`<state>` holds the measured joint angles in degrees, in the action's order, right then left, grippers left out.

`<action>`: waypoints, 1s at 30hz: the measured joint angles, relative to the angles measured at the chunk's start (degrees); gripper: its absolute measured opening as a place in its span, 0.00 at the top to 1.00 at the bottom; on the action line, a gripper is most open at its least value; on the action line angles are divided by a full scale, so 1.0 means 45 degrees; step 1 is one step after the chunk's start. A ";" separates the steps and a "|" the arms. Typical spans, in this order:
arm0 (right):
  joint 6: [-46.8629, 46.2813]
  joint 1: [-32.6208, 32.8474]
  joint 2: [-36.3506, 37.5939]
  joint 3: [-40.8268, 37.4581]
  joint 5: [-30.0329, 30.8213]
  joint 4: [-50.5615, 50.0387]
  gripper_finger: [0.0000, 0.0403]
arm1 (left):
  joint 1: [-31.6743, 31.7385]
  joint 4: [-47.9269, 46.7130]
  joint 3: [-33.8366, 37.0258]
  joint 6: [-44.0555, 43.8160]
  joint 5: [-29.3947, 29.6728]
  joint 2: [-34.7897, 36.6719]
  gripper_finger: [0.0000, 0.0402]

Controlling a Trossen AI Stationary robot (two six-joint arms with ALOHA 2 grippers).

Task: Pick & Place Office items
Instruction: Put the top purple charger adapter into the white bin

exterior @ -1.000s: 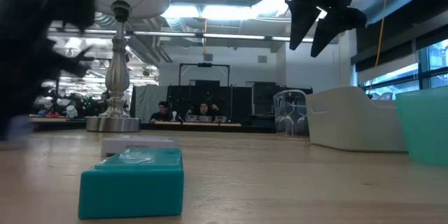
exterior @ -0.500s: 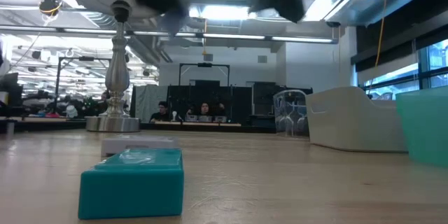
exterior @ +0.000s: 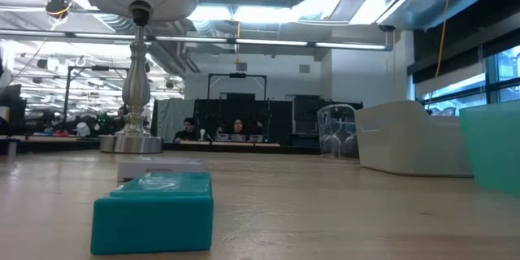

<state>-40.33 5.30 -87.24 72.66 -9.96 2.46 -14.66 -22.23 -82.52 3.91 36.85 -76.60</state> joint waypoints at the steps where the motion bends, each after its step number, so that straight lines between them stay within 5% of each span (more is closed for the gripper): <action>1: 0.0131 0.0000 0.0000 0.0000 -0.0324 0.0471 0.27 | -0.0054 0.0462 -0.0051 0.0305 0.0109 0.0000 0.47; 9: 0.0507 -0.0005 0.0000 0.0000 -0.1716 0.4060 0.27 | -0.1080 0.3994 -0.0278 0.3562 0.0576 0.0522 0.47; 15: -0.0228 -0.0297 0.0000 0.0000 -0.1700 0.4947 0.27 | -0.2037 0.4166 -0.0278 0.3470 0.0604 0.1296 0.47; 30: -0.2738 -0.0563 0.0000 -0.0005 -0.0885 0.4115 0.10 | -0.3156 -0.0218 -0.0288 0.0308 0.3211 0.0822 0.47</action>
<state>-52.64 2.76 -87.24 72.64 -13.94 20.98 -28.87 -23.21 -83.81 5.29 51.30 -72.90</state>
